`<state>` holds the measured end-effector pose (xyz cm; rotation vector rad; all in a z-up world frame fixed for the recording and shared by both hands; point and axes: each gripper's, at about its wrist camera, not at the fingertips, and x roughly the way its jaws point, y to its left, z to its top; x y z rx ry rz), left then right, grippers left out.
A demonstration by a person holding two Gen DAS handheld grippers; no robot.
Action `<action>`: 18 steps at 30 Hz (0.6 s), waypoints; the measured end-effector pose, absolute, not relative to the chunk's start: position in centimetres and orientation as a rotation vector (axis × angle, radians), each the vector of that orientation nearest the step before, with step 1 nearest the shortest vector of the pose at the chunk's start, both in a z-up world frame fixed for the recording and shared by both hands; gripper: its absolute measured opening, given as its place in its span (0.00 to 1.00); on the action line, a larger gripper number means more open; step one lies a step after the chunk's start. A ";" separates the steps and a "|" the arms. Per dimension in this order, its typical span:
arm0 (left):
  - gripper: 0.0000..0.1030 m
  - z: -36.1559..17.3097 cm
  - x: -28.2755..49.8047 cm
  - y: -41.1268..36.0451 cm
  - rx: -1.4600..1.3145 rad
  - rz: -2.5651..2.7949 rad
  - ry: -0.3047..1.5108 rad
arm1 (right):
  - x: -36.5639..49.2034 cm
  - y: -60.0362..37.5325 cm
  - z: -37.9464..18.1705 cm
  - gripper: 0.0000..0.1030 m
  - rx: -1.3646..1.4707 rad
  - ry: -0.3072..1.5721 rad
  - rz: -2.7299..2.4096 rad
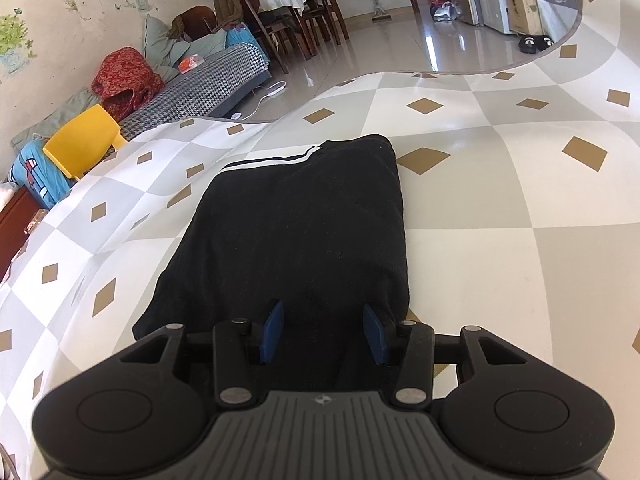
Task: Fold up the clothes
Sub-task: 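Lower the right tool onto the striped shirt end and close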
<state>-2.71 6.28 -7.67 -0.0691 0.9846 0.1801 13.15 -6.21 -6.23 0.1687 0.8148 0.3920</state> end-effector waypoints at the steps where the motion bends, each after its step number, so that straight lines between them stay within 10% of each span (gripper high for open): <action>1: 1.00 -7.7 -2.7 6.3 -0.069 0.181 0.983 | 13.1 -6.0 -6.3 0.42 0.157 0.805 0.394; 10: 1.00 -7.7 -2.7 6.2 -0.065 0.186 0.983 | 13.1 -5.4 -6.6 0.04 0.078 0.792 0.383; 18: 1.00 -7.6 -3.2 6.2 -0.053 0.172 0.991 | 13.1 -6.8 -6.3 0.01 0.070 0.794 0.294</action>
